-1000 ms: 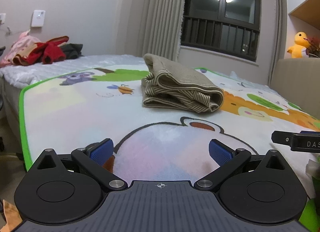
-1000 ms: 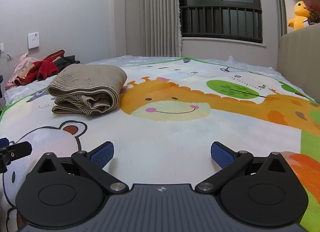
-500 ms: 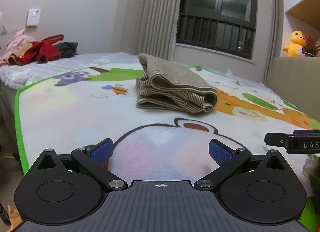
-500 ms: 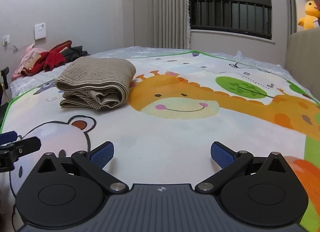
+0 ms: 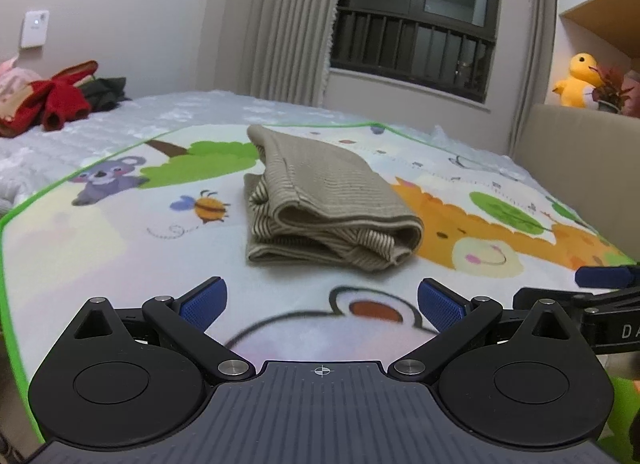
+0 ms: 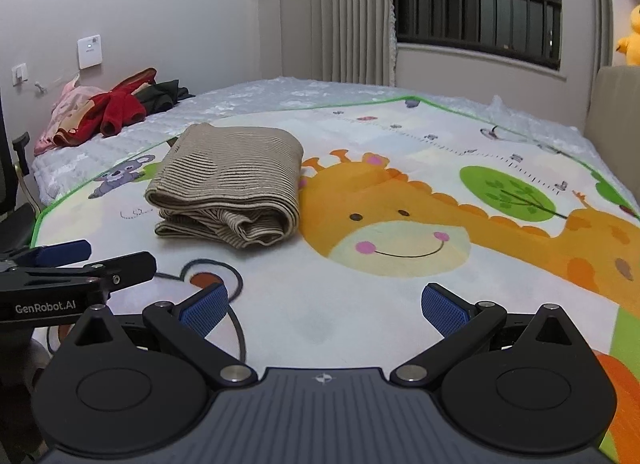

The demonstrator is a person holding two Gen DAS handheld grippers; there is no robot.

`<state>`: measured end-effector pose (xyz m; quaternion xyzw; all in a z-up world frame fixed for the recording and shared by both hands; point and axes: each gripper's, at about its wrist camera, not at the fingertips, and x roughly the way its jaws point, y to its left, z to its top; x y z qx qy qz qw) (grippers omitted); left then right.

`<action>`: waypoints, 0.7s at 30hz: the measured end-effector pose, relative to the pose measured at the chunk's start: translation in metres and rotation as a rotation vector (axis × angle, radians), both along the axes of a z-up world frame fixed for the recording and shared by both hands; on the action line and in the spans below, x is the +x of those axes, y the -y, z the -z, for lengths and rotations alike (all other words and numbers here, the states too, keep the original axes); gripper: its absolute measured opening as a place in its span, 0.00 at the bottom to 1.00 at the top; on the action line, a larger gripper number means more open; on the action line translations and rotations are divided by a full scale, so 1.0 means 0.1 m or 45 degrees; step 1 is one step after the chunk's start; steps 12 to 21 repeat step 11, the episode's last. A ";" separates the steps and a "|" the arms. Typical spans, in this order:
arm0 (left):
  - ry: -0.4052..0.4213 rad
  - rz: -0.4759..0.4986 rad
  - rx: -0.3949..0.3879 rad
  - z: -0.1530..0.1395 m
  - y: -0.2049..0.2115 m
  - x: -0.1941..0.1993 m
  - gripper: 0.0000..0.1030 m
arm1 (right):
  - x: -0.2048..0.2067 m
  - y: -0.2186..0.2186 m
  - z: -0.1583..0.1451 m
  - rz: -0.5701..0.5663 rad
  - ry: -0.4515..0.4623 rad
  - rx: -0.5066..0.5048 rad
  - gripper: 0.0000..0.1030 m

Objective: Fold clothes

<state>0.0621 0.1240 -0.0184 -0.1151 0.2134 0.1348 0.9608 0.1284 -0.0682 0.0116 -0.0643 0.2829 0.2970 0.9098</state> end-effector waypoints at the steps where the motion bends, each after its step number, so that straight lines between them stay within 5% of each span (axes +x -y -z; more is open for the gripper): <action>1: 0.002 0.001 -0.012 -0.01 -0.04 0.02 1.00 | 0.02 -0.05 -0.02 -0.015 -0.024 0.017 1.00; 6: 0.070 -0.103 -0.109 -0.05 -0.48 0.03 1.00 | 0.06 -0.55 -0.18 -0.205 -0.071 0.022 1.00; 11: 0.204 -0.379 -0.130 -0.22 -1.18 -0.07 1.00 | 0.04 -1.48 -0.16 -0.510 -0.151 -0.018 1.00; 21: 0.204 -0.379 -0.130 -0.22 -1.18 -0.07 1.00 | 0.04 -1.48 -0.16 -0.510 -0.151 -0.018 1.00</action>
